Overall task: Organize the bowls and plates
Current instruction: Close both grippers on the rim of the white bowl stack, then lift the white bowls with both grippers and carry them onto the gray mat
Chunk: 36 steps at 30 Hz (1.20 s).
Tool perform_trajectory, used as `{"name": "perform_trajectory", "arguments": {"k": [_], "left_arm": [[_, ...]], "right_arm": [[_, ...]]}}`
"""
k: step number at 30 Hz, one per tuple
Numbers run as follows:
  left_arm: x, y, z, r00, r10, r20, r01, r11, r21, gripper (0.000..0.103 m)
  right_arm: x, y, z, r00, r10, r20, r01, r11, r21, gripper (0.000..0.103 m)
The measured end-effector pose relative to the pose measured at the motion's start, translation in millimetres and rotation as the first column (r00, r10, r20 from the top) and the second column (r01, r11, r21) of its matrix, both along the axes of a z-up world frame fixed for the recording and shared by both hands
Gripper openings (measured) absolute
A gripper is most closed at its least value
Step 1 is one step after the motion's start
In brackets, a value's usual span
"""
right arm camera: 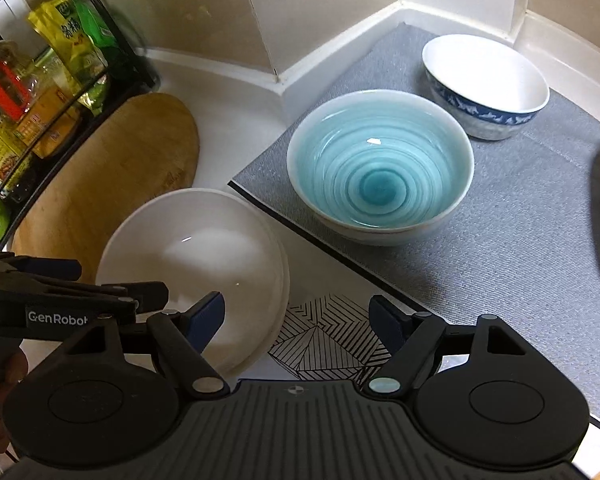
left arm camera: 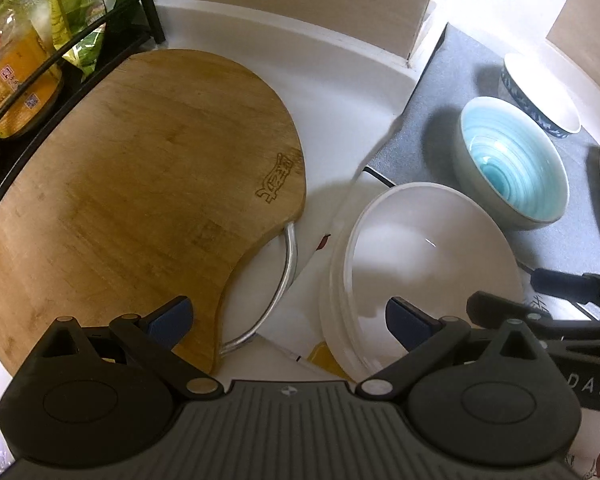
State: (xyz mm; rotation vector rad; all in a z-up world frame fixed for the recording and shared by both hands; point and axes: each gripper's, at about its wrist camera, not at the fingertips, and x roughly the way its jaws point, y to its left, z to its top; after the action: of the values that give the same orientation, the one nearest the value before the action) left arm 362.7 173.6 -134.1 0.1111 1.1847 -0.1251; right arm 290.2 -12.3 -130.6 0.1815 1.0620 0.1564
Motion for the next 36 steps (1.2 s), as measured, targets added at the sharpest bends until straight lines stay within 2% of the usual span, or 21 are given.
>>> {"name": "perform_trajectory", "arguments": {"k": [1,2,3,4,5,6,7,9,12,22,30,36], "left_arm": [[0.8,-0.4,-0.5,1.000,-0.004,0.003,0.004,1.000,-0.004,0.097],[1.7,-1.2,-0.9,1.000,-0.007,0.004,0.007,1.000,-0.005,0.089],[2.3,-2.4,-1.9,1.000,-0.011,0.003,0.011,1.000,-0.002,0.075],[2.9,-3.1,-3.6,1.000,-0.012,-0.003,0.012,1.000,0.000,0.069],[3.6,-3.1,-4.1,1.000,-0.014,-0.009,0.014,1.000,-0.014,0.056],[4.2,-2.7,-3.3,1.000,-0.018,-0.010,0.018,0.999,-0.035,0.042],[4.4,-3.5,-2.5,1.000,-0.026,-0.010,0.025,0.998,-0.050,0.038],[2.4,-6.7,-1.0,0.999,-0.043,0.007,0.043,0.998,-0.052,0.014],[2.5,-9.7,0.5,0.999,-0.048,0.008,0.048,0.998,-0.049,0.013],[-5.8,-15.1,13.4,0.998,-0.070,-0.004,0.069,0.995,-0.077,0.013],[-27.3,-50.4,29.1,0.985,-0.165,0.045,0.168,0.984,-0.065,0.013],[-38.3,-95.2,29.5,0.958,-0.281,0.055,0.285,0.955,-0.078,0.013]], "right_arm": [[0.4,0.2,-1.1,1.000,0.005,-0.005,-0.005,1.000,-0.001,0.070],[0.7,0.7,-2.0,1.000,0.007,-0.010,-0.007,1.000,-0.001,0.063],[1.4,0.6,-3.1,1.000,0.011,-0.018,-0.011,1.000,0.002,0.049],[2.4,0.5,-4.0,1.000,0.015,-0.027,-0.014,1.000,0.009,0.039],[2.4,0.0,-4.6,0.999,0.016,-0.031,-0.015,1.000,0.024,0.036],[2.2,0.6,-4.4,0.999,0.025,-0.030,-0.024,0.999,0.040,0.026],[1.9,2.1,-4.2,0.999,0.036,-0.030,-0.034,0.998,0.052,0.020],[1.7,7.0,-2.6,0.998,0.051,-0.025,-0.049,0.997,0.057,0.020],[1.5,12.3,-0.4,0.998,0.062,-0.012,-0.062,0.997,0.038,0.019],[-11.5,-2.9,11.8,0.999,0.044,0.006,-0.044,0.996,0.074,0.020],[-40.6,-26.3,23.1,0.999,-0.022,0.046,0.018,0.997,0.074,0.019],[-66.2,-58.7,29.3,0.990,-0.125,0.056,0.122,0.991,0.058,0.019]]}}
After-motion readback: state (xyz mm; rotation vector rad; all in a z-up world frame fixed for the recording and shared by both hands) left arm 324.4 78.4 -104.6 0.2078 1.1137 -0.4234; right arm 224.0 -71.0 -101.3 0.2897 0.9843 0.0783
